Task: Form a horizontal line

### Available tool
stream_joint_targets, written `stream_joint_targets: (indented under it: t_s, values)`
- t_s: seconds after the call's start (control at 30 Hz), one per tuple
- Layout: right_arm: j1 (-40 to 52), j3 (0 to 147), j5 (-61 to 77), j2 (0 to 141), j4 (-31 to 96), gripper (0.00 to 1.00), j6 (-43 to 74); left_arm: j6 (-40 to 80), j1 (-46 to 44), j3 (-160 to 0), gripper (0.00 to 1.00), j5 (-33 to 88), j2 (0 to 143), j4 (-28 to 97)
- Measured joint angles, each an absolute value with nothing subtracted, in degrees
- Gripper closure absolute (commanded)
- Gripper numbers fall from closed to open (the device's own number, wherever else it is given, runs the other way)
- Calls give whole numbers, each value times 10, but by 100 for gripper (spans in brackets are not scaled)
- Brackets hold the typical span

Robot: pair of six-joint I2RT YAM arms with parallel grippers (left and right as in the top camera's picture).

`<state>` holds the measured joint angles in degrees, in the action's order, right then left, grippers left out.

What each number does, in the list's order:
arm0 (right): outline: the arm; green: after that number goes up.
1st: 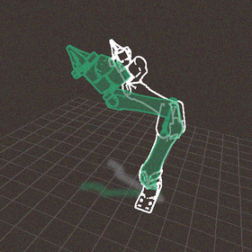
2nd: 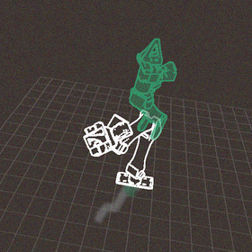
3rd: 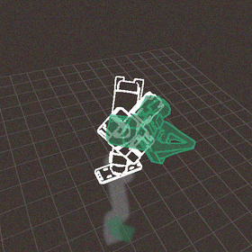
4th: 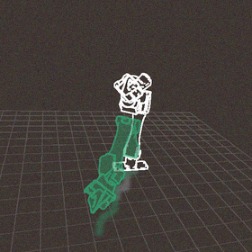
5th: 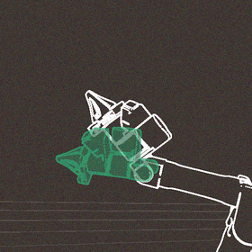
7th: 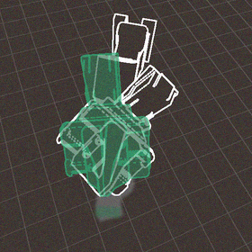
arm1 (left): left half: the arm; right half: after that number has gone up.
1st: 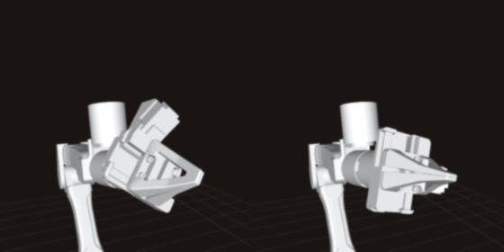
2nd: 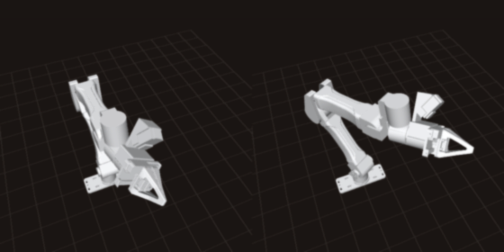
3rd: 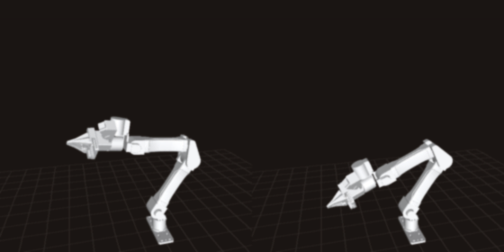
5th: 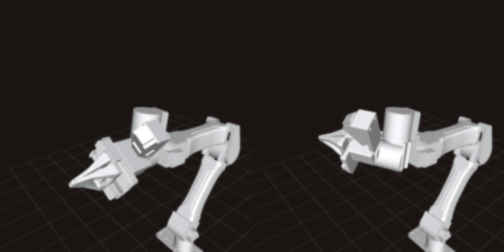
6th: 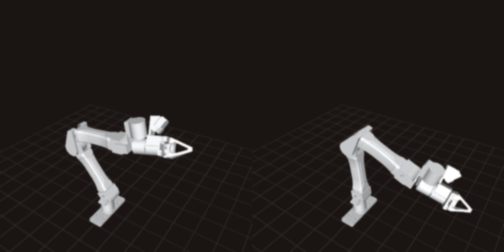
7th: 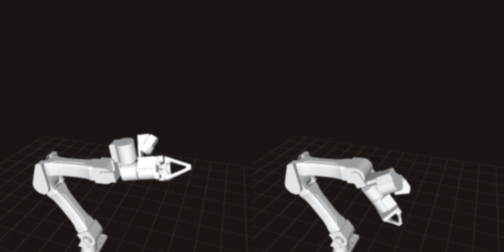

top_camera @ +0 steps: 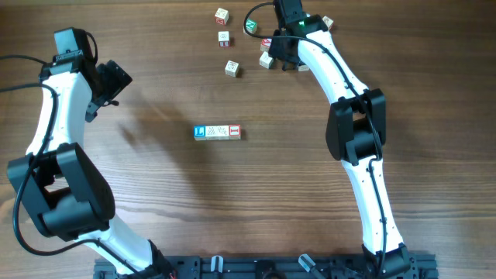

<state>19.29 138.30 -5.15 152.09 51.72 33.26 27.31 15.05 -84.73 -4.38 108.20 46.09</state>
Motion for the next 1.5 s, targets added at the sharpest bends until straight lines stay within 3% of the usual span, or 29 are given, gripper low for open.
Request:
stream_joint_targets:
  t_s: [0.1, 0.17, 0.27, 0.43, 0.63, 0.87, 1.1, 1.37, 1.5]
  values:
    - [193, 1383, -51, 1521, 511, 48, 332, 273, 150, -847, 0, -44, 1082, 461]
    - [193, 1383, -51, 1521, 506, 50, 327, 273, 150, -847, 0, -44, 1082, 461]
    - [193, 1383, -51, 1521, 503, 69, 311, 273, 150, -847, 0, -44, 1082, 461]
    - [193, 1383, -52, 1520, 502, 83, 301, 273, 150, -847, 0, -44, 1082, 461]
    - [193, 1381, -52, 1486, 545, 84, 277, 273, 150, -847, 0, -44, 1082, 461]
    - [193, 1382, -25, 1333, 668, 84, 256, 273, 150, -847, 0, -44, 1082, 461]
    - [204, 1332, 62, 1323, 791, 83, 251, 273, 150, -847, 0, -44, 1082, 461]
    - [328, 1162, 76, 1321, 753, 83, 255, 273, 150, -847, 0, -44, 1082, 461]
    - [343, 1124, 77, 1321, 725, 83, 255, 273, 150, -847, 0, -44, 1082, 461]
